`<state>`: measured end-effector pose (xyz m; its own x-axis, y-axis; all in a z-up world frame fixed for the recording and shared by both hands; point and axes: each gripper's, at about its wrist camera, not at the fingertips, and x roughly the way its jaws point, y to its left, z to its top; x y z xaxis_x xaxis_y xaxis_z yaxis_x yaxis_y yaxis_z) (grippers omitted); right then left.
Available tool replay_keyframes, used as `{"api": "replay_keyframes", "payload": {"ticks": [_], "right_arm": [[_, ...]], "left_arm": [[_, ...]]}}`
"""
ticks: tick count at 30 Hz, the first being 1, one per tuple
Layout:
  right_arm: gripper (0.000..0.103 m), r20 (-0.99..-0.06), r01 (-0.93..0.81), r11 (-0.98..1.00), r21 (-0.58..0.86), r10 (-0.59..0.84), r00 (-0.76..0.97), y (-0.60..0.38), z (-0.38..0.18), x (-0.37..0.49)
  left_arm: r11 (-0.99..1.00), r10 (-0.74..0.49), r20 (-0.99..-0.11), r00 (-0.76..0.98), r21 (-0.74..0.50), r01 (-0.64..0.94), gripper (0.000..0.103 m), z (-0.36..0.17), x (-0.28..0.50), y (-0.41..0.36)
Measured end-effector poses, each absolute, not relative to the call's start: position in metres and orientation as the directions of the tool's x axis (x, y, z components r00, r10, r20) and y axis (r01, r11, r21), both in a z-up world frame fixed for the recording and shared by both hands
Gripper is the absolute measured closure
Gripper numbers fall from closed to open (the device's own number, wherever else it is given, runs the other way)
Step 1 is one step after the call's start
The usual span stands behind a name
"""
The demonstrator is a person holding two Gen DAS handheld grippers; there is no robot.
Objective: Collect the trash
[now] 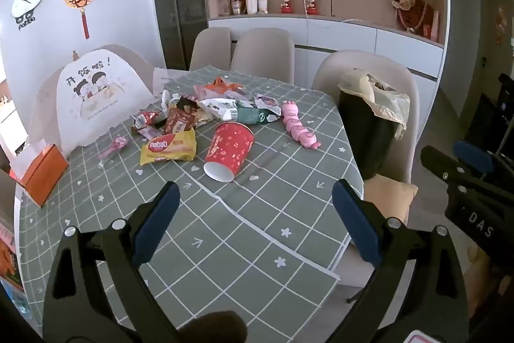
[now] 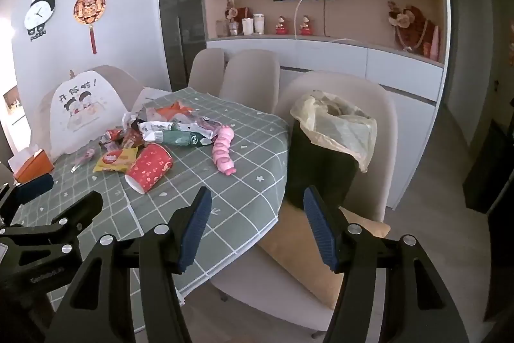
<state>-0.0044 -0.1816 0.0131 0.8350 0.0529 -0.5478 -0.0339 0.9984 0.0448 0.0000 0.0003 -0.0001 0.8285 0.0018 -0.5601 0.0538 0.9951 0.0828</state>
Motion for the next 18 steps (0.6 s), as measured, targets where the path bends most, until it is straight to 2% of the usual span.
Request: {"api": "replay_keyframes", "payload": {"ticks": [7, 18], "right_arm": [[0.046, -0.552, -0.016, 0.999, 0.034, 0.032, 0.833, -0.186, 0.009, 0.001], [0.046, -0.551, 0.007, 1.0, 0.026, 0.009, 0.834, -0.181, 0.007, 0.0]], "left_arm": [[0.997, -0.014, -0.6, 0.8, 0.048, 0.054, 0.012, -0.005, 0.013, 0.006], [0.997, -0.034, -0.579, 0.814, 0.036, 0.067, 0.012, -0.003, 0.012, 0.009]]}}
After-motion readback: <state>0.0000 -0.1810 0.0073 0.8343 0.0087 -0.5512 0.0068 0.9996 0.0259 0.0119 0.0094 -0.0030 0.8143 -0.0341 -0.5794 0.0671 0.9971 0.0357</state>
